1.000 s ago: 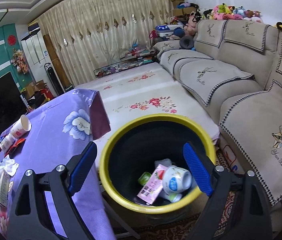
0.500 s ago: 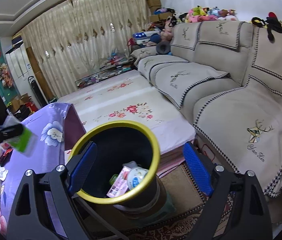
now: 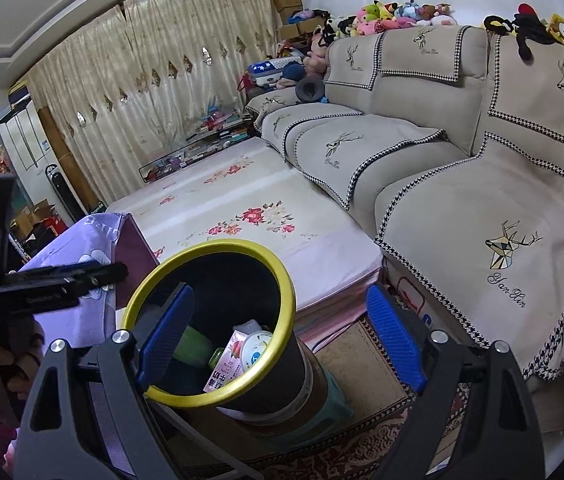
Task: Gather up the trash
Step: 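Grasp the clear plastic cup with the left gripper and drop it into the bin, then move the right gripper to the white tissue and pinch it, then carry the white tissue over the bin and open the right gripper, then grasp the white barcode label card with the left gripper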
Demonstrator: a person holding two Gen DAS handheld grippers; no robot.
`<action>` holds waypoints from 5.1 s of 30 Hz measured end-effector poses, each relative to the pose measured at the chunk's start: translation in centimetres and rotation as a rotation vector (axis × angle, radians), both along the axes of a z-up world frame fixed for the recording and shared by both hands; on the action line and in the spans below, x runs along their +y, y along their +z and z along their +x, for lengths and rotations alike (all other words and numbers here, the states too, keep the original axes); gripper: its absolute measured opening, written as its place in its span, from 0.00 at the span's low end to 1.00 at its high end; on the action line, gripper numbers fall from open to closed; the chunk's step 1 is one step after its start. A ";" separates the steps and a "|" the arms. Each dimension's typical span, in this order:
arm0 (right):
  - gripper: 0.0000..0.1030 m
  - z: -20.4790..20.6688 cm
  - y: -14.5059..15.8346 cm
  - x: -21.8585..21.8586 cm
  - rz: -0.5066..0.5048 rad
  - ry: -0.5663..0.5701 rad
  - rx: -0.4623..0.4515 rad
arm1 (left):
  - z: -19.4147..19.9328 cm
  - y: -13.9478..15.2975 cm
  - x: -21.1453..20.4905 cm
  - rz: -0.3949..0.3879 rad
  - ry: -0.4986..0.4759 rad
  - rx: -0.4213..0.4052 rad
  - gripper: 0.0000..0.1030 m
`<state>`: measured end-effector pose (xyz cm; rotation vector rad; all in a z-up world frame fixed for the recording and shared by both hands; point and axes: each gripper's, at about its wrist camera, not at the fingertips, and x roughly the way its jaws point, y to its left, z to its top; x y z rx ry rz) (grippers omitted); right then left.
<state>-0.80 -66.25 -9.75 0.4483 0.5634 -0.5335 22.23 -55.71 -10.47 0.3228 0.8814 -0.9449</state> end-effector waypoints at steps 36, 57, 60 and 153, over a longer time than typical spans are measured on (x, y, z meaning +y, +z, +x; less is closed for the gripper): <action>0.81 15.4 4.1 33.8 -0.055 0.810 -0.031 | -10.3 13.6 52.1 -0.088 0.839 -0.379 0.93; 0.36 20.3 -0.8 47.7 -0.206 1.170 0.168 | -10.8 11.4 56.5 -0.127 0.893 -0.313 0.93; 0.12 20.5 -0.9 47.8 -0.211 1.183 0.160 | -10.4 11.0 56.2 -0.130 0.891 -0.307 0.93; 0.43 11.8 0.4 9.6 -0.004 0.344 0.037 | -1.8 -3.0 39.7 0.121 0.756 0.004 0.93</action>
